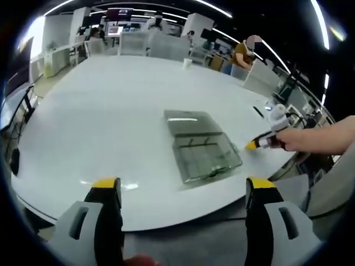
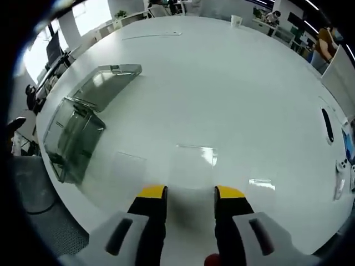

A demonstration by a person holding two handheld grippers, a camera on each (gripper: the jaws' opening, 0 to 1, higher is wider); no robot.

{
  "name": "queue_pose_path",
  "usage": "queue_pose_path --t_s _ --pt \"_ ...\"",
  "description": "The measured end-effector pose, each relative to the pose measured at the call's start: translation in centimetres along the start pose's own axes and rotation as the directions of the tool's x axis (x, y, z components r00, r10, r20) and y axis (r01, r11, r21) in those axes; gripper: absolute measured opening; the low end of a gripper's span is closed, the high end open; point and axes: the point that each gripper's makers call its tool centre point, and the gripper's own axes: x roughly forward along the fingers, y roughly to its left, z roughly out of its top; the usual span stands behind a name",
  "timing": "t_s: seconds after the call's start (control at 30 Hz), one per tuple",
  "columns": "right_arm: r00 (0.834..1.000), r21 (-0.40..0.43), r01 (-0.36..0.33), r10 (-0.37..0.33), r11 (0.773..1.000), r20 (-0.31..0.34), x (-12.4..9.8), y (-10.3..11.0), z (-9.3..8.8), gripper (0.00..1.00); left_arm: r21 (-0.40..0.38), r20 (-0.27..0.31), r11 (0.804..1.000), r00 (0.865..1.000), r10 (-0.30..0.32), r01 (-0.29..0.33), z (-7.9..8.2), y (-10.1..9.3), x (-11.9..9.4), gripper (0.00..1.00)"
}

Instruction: Insert the divider into the dual guide fixture by aligning both edges with the guide slots and pushing it downward to the bottom, including one-sided entry, uneven engagement, binding, and posture correction.

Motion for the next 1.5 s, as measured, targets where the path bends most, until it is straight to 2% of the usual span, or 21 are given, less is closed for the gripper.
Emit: queue_pose_path --t_s 0.23,0.3,1.07,1.4,1.5 --pt "1.000 0.010 -0.005 0.005 1.000 0.000 -0.5 0.2 -0.7 0.29 0.009 0.003 1.000 1.000 -0.005 0.005 0.1 -0.4 0.0 0.91" --pt "1.000 0.019 -0.003 0.003 1.000 0.013 -0.6 0.1 -0.4 0.28 0.009 0.003 1.000 1.000 -0.008 0.008 0.1 -0.4 0.0 0.91" --pt "1.000 0.033 -0.023 0.023 0.999 0.001 -0.9 0.4 -1.0 0.28 0.019 0.005 1.000 1.000 -0.016 0.016 -0.1 -1.0 -0.3 0.91" --pt "0.999 0.036 -0.032 0.032 0.999 0.018 -1.8 0.9 -1.2 0.28 0.025 0.008 0.999 1.000 -0.027 0.027 -0.1 -1.4 -0.3 0.91" --pt "0.999 0.030 -0.040 0.039 0.999 0.032 -2.0 0.9 -0.7 0.28 0.026 0.009 0.999 0.999 -0.033 0.033 -0.1 -1.6 -0.3 0.91"
